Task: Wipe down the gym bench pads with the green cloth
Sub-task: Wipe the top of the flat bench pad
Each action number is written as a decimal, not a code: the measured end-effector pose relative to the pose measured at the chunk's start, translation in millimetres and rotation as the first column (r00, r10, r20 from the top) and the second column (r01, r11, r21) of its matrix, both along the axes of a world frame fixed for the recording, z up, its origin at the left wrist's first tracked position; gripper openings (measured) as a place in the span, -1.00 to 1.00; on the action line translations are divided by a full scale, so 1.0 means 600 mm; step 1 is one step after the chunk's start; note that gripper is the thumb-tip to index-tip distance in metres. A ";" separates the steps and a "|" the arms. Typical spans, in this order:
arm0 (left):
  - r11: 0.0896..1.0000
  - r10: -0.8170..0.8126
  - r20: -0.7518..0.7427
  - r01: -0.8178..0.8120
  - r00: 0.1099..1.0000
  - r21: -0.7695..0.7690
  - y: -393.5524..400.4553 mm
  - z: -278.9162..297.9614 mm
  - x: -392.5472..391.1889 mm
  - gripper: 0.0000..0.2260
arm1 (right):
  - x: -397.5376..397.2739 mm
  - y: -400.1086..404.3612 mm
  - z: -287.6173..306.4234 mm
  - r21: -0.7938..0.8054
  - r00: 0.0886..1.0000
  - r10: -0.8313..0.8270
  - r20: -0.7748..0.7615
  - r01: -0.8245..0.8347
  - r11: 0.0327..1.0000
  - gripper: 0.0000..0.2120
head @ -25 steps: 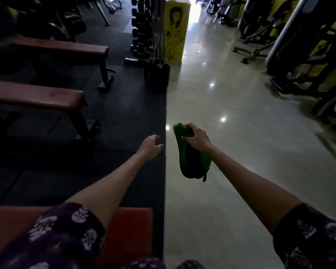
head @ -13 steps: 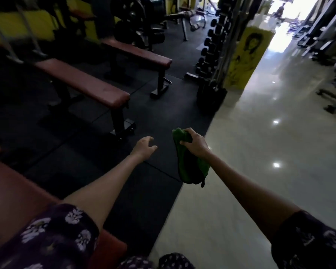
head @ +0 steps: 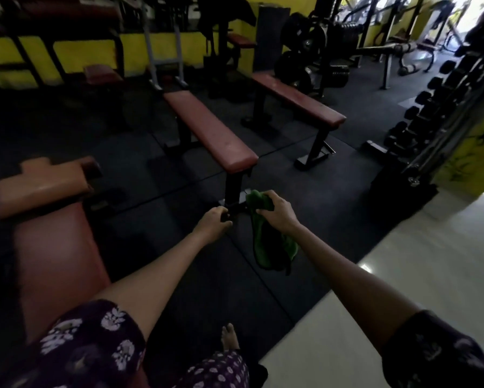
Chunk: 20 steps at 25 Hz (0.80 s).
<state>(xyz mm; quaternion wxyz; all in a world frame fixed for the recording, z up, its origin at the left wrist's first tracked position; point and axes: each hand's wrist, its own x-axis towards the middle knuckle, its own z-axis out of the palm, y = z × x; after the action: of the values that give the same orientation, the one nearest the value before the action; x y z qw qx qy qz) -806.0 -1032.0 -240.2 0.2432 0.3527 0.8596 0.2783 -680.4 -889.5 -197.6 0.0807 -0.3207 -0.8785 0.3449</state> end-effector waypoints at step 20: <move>0.885 0.458 0.018 -0.458 0.889 0.087 0.225 0.047 -0.575 -0.58 | -0.679 0.299 0.014 -0.009 0.911 0.410 -0.043 -0.410 0.912 -0.58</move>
<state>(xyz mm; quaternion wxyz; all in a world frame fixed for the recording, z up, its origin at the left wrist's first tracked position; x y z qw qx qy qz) -1151.1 -897.3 -211.9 0.1534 0.1507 0.9058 0.3650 -1087.6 -709.9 -189.2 0.0215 -0.1229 -0.9212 0.3684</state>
